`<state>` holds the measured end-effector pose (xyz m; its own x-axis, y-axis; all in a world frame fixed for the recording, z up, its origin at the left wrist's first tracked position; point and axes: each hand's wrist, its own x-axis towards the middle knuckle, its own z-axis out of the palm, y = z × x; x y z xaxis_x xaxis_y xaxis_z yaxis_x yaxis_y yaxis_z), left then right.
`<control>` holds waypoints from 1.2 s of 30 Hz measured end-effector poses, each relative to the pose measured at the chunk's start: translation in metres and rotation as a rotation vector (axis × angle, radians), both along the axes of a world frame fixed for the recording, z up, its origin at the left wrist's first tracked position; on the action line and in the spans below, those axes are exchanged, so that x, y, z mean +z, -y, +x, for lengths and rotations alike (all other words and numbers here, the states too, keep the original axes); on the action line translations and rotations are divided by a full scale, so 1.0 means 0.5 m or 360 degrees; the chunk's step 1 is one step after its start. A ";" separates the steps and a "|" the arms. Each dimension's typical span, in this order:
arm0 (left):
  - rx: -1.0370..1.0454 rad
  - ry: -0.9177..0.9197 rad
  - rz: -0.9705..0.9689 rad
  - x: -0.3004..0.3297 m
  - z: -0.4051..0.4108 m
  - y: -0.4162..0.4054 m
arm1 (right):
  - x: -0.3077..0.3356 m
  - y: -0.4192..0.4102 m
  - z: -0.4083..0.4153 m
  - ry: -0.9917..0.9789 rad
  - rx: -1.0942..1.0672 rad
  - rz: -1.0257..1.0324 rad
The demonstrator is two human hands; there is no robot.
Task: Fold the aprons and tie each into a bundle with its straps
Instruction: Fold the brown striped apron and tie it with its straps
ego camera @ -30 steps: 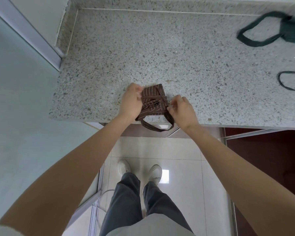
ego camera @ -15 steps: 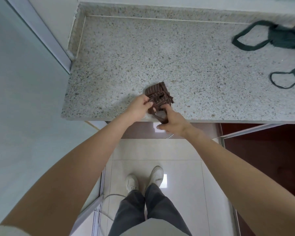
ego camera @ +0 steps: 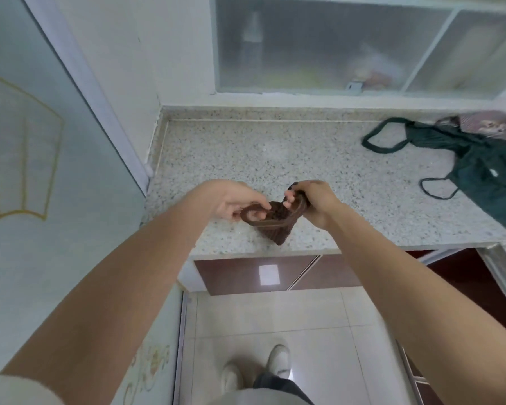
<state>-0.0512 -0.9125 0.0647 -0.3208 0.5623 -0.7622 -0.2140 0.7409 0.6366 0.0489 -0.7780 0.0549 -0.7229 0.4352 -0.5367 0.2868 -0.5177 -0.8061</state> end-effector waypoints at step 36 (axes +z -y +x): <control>-0.0551 -0.1641 0.1507 0.506 0.379 -0.635 | 0.496 -0.561 0.527 -0.0323 -0.0413 0.1661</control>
<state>0.1383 -0.5950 0.3175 -0.2335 0.8781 0.4176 0.7357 -0.1213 0.6664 0.3126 -0.4975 0.3030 -0.5770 0.7582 0.3037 0.0797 0.4223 -0.9029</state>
